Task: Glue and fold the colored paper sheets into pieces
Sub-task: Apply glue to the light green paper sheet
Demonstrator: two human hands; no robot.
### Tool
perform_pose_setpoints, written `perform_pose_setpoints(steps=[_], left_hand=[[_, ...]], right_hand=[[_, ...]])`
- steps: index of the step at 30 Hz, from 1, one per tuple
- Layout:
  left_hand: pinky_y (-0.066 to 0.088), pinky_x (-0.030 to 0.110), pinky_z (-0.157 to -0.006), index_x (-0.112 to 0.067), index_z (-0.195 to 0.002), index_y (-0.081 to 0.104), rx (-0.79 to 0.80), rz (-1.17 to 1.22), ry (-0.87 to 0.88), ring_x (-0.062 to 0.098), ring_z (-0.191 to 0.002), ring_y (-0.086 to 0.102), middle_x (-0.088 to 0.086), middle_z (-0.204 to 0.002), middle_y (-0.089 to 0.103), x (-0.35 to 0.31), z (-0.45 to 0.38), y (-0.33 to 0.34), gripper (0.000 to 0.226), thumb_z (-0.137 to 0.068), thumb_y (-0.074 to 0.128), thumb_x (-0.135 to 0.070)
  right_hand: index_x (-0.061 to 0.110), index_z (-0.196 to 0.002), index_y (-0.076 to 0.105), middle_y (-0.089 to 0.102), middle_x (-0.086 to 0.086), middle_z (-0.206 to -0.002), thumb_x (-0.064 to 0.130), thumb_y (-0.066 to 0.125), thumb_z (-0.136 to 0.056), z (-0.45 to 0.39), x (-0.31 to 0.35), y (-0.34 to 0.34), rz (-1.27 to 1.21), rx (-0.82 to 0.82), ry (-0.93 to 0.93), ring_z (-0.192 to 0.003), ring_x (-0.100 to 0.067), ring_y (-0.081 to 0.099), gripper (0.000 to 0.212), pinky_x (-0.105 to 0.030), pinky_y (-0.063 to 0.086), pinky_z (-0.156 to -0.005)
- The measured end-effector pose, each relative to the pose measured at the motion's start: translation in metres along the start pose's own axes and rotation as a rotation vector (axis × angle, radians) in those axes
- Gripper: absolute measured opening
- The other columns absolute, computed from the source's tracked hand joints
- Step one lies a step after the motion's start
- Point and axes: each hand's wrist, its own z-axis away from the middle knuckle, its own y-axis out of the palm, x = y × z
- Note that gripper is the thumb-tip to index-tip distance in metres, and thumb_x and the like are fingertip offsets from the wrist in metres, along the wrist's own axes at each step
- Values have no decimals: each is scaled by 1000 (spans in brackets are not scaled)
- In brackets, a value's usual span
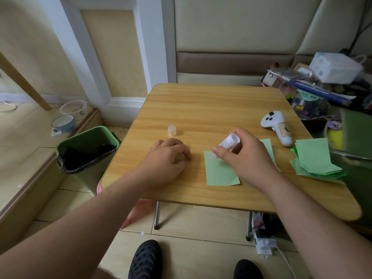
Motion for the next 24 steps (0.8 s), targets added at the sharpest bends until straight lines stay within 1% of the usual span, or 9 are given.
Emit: perform_pose_setpoints(steps=[5, 8, 10, 13, 16, 18, 20, 22, 24], left_hand=[[36, 44, -112, -51, -103, 59, -4, 15, -1, 20, -118, 43, -20, -129, 50, -2, 3, -2, 25, -89, 53, -31], [36, 44, -112, -48, -106, 62, -8, 5, 5, 20, -119, 43, -20, -130, 50, -3, 3, -3, 26, -90, 54, -29], [36, 43, -111, -48, -107, 62, 2, 2, 3, 20, -119, 42, -20, -130, 49, -2, 3, -3, 26, -91, 55, -30], [36, 44, -111, -49, -106, 61, 0, 7, 9, 20, -119, 43, -20, -130, 49, -3, 3, -4, 25, -90, 55, -31], [36, 43, -111, -52, -103, 58, 2, 4, 9, 21, -118, 43, -19, -130, 50, -5, 4, -5, 26, -91, 56, -29], [36, 42, -111, -53, -101, 56, 6, 3, 4, 21, -117, 44, -19, -131, 50, -6, 4, -5, 24, -90, 55, -31], [37, 43, -110, -54, -100, 55, 4, 7, 0, 21, -115, 44, -19, -130, 50, -6, 4, -6, 22, -87, 51, -37], [37, 44, -110, -53, -102, 57, 7, 3, -4, 21, -117, 44, -19, -130, 50, -6, 3, -5, 23, -87, 51, -37], [37, 44, -111, -51, -104, 59, 11, -8, -6, 20, -118, 43, -19, -131, 50, -6, 3, -4, 24, -89, 55, -32]], right_hand=[[25, -91, 54, 45, 12, -52, 51, 74, -92, -10, -2, 15, 60, -13, -7, -49, -14, 36, 32, -32, 32, -48], [21, -94, 54, 53, 34, -56, 45, 71, -96, -12, -1, 19, 98, 17, -28, -46, -11, 37, 30, -21, 30, -44], [21, -96, 54, 54, 42, -62, 43, 70, -98, -13, -1, 21, 120, 33, -42, -45, -11, 37, 27, -19, 29, -44], [20, -95, 53, 57, 42, -69, 39, 69, -99, -12, -1, 21, 142, 69, -64, -46, -11, 38, 25, -18, 28, -46], [16, -96, 54, 57, 40, -64, 35, 69, -100, -9, 2, 18, 132, 119, -51, -51, -16, 39, 24, -17, 31, -45], [18, -96, 55, 57, 32, -58, 35, 69, -99, -6, 2, 15, 110, 160, -26, -53, -17, 40, 23, -20, 34, -45], [24, -93, 54, 57, 11, -58, 41, 72, -96, -4, 0, 13, 77, 179, -4, -53, -17, 39, 24, -31, 36, -48], [26, -94, 55, 62, -14, -70, 45, 73, -94, -3, -1, 11, 69, 213, 15, -54, -18, 40, 26, -34, 36, -51], [26, -94, 55, 64, -21, -81, 43, 74, -93, 0, 0, 10, 66, 258, 22, -55, -16, 41, 25, -34, 36, -52]])
